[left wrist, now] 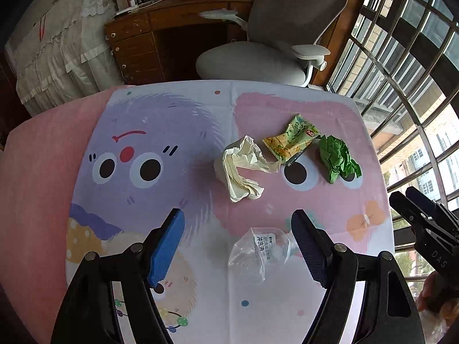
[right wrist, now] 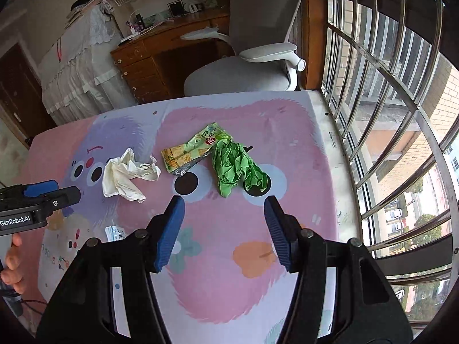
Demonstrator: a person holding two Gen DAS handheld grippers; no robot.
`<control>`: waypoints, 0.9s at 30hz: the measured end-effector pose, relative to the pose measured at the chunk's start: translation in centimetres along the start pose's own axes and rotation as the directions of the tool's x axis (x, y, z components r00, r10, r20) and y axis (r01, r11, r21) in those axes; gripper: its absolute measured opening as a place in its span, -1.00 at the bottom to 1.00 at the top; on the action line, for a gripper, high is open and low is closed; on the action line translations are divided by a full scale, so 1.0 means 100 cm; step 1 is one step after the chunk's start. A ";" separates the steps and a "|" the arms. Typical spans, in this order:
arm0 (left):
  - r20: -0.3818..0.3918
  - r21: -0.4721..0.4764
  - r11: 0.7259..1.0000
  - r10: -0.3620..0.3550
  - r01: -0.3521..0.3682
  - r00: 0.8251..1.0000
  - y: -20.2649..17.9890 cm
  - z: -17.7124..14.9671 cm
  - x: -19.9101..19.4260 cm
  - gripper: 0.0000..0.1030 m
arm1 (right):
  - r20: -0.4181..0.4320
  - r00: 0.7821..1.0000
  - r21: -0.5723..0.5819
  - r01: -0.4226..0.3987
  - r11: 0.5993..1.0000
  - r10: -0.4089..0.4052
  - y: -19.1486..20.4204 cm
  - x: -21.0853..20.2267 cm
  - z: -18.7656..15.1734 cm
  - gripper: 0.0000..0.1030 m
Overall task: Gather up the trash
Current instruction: 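Grasp the white crumpled tissue with the left tool while the right tool grasps the green paper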
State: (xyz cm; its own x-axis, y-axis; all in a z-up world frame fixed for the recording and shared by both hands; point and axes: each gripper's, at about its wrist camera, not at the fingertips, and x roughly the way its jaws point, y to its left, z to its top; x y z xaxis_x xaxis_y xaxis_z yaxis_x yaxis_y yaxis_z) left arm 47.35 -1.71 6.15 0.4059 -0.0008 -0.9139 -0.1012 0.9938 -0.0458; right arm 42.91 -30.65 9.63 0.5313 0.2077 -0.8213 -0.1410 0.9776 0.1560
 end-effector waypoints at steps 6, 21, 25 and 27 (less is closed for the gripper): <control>-0.105 -0.071 0.997 0.003 -0.010 0.994 0.000 0.036 0.082 0.48 | -0.056 0.998 -0.064 0.012 0.998 -0.015 -0.013 0.084 0.031 0.09; -0.211 -0.103 0.995 -0.007 -0.015 0.978 0.011 0.054 0.170 -0.48 | -0.190 0.981 -0.147 -0.004 0.989 -0.024 -0.007 0.197 0.040 -0.39; -0.172 -0.118 0.993 -0.024 0.003 0.985 0.012 0.055 0.166 -0.70 | -0.182 0.983 -0.118 -0.023 0.993 0.001 -0.014 0.199 0.039 -0.50; -0.152 -0.112 0.994 0.000 -0.017 0.988 0.011 0.056 0.162 -0.74 | -0.178 0.984 -0.094 -0.043 0.995 0.025 -0.015 0.192 0.035 -0.52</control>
State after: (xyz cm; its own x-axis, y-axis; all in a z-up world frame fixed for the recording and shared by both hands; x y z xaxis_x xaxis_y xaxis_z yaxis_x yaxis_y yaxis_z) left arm 58.86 0.01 -6.43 0.2629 -0.0179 -0.9647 -0.2090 0.9750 -0.0750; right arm 56.25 -28.02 -4.42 0.3708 0.2234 -0.9014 -0.2418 0.9604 0.1385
